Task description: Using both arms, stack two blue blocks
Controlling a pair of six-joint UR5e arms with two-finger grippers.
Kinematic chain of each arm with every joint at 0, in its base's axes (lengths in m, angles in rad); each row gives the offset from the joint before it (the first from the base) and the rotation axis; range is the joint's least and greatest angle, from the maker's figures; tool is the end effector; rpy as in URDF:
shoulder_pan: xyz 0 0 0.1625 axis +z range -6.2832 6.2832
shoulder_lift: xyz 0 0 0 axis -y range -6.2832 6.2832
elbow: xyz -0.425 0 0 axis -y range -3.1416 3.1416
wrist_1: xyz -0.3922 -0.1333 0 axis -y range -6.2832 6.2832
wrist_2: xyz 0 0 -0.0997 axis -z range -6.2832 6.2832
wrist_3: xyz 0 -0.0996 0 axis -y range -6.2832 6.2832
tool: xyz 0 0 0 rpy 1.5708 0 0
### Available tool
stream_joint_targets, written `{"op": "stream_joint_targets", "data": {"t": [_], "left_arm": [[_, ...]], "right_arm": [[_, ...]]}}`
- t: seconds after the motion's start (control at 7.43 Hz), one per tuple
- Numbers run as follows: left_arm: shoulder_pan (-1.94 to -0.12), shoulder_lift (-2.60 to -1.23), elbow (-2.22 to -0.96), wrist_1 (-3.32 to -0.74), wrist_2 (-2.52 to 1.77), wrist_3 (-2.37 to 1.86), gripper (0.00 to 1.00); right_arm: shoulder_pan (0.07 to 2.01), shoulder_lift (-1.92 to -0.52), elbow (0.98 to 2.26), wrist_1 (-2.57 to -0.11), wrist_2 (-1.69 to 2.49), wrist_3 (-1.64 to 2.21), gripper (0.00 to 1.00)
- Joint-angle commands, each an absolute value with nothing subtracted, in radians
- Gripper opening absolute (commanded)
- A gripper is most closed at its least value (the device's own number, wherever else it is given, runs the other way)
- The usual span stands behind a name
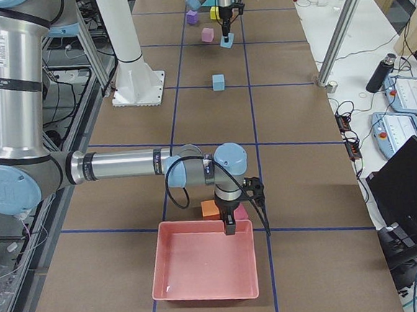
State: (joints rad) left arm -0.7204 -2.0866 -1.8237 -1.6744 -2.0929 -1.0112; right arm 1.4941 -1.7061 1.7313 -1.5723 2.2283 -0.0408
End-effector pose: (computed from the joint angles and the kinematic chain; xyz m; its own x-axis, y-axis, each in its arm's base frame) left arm 0.4121 -0.4730 0.2387 0.5607 0.1200 -0.8192 -0.0152 0.9908 0.1348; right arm 0.0388 -0.4406 0.6502 0.7843 -0.1157 0.6095 0.1087 0.9929 0.0486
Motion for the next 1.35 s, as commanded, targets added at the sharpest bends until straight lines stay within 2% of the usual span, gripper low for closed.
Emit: {"op": "stream_joint_targets", "data": {"t": [0.0, 0.13, 0.27, 0.54, 1.21], "left_arm": [[-0.593, -2.26, -1.81, -1.537, -2.013, -1.257, 0.13], [-0.568, -2.376, -1.733, -1.452, -1.979, -1.303, 0.13], [-0.539, -2.422, -1.677, -1.448, -1.939, -1.345, 0.13], [-0.515, -2.492, -1.58, -1.453, -1.898, -1.379, 0.19], [-0.503, -2.488, -1.562, -1.457, -1.85, -1.368, 0.26]], "right_arm": [[1.494, -1.707, 1.729, -1.572, 2.229, -0.041, 1.0], [1.494, -1.707, 1.726, -1.572, 2.229, -0.041, 1.0], [1.494, -1.706, 1.723, -1.572, 2.229, -0.041, 1.0], [1.494, -1.706, 1.721, -1.572, 2.229, -0.041, 1.0], [1.493, -1.703, 1.713, -1.572, 2.229, -0.041, 1.0]]}}
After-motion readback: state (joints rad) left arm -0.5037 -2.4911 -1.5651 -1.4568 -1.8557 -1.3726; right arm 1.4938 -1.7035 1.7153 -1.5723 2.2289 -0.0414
